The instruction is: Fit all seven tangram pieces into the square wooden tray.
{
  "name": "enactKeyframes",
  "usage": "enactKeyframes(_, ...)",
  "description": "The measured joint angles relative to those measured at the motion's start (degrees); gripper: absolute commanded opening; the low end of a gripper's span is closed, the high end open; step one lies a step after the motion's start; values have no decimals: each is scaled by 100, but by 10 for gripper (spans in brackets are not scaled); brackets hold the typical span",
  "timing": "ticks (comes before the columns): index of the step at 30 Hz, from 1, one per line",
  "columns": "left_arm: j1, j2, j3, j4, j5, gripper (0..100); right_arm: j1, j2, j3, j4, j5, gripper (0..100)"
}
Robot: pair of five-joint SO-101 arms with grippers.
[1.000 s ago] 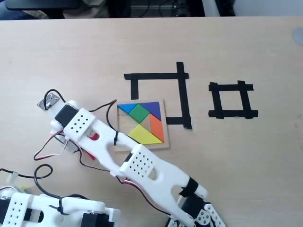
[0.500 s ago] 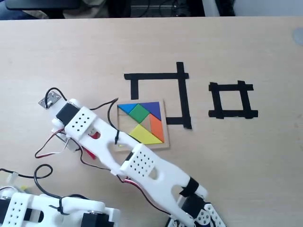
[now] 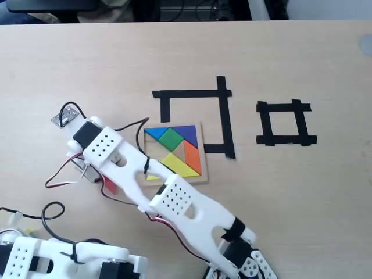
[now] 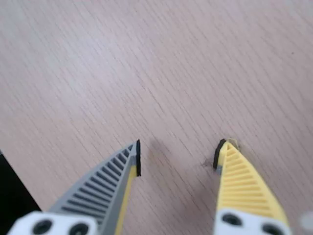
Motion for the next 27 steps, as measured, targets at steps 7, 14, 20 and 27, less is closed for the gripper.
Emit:
enactKeyframes(7, 0, 0, 0, 0, 0, 263, 0, 9, -18, -9, 0, 18)
enactKeyframes(14, 0, 0, 0, 0, 0, 263, -9, 9, -18, -18, 0, 155)
enactKeyframes(20, 0, 0, 0, 0, 0, 263, -18, 35, -448, 149, 387, 291)
enactKeyframes(27, 0, 0, 0, 0, 0, 263, 44, 35, -545, 158, 1881, 294)
